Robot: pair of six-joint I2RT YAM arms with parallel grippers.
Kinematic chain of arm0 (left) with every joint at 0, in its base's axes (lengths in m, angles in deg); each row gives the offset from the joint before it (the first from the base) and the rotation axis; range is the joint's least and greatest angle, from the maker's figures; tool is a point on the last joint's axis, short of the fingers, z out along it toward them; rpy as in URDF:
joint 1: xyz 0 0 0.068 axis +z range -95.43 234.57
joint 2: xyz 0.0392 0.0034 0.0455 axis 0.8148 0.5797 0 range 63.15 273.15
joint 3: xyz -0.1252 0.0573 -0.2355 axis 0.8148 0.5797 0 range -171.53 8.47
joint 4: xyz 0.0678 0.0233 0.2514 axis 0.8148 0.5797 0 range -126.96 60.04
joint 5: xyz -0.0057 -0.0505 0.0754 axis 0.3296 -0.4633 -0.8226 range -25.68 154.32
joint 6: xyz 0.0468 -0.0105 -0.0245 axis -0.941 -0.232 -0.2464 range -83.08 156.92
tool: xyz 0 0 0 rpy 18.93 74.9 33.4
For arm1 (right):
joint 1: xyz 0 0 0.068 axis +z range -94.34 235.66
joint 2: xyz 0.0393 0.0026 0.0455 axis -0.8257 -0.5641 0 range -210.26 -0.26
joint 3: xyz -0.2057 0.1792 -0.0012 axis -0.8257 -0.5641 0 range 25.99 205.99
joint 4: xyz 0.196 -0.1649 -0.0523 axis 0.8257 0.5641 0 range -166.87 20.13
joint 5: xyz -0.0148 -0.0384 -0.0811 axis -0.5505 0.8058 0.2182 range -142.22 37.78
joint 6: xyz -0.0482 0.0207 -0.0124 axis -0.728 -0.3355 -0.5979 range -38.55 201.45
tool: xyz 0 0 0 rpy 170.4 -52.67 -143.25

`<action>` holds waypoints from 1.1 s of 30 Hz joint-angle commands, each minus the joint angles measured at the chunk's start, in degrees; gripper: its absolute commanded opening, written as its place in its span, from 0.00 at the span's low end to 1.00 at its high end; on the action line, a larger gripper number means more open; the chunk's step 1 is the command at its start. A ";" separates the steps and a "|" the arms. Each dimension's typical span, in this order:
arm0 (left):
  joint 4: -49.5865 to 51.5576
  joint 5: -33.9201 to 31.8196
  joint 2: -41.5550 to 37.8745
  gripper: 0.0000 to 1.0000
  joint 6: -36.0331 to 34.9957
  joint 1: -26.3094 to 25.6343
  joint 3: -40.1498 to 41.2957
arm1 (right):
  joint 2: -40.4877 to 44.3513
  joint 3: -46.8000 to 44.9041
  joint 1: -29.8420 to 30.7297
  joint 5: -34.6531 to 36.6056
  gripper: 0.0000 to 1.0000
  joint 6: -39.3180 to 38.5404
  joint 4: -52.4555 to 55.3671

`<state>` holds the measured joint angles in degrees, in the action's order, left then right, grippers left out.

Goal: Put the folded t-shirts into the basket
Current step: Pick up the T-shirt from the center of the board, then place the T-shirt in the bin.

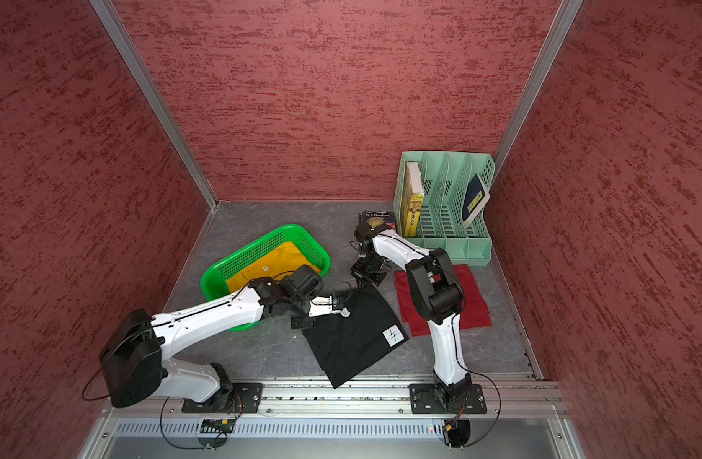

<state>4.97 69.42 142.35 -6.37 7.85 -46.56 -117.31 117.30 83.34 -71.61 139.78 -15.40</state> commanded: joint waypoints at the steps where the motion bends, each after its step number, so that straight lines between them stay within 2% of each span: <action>1: 8.25 5.50 -5.19 0.00 -1.45 2.09 -2.86 | 11.10 -1.89 0.88 2.24 0.00 5.82 -3.32; 7: 18.55 7.87 -12.06 0.00 -2.56 4.32 -5.12 | 22.77 -7.25 5.20 4.00 0.00 13.43 -9.14; 11: 24.87 9.08 -16.12 0.00 -2.19 6.26 -8.25 | 27.65 -8.49 9.66 9.22 0.00 16.95 -10.60; 16: 31.32 7.82 -19.15 0.00 -0.71 9.60 -12.02 | 33.03 -12.30 15.26 12.84 0.00 21.60 -20.33; 22: 38.41 7.30 -23.37 0.00 -2.93 19.30 -15.04 | 30.16 -6.91 19.43 14.43 0.00 21.65 -20.98; 28: 43.44 9.43 -26.49 0.00 -5.07 29.47 -17.64 | 22.34 2.83 23.55 15.57 0.00 20.27 -22.13; 31: 42.70 7.66 -26.93 0.00 -6.33 34.08 -17.18 | 18.03 8.63 24.63 15.95 0.00 19.55 -22.04; 33: 41.17 7.25 -26.23 0.00 -7.67 39.31 -17.13 | 15.02 11.35 24.87 16.12 0.00 19.64 -22.80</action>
<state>46.35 76.42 115.66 -11.74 42.38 -62.91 -99.68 124.38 107.51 -57.78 160.26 -35.73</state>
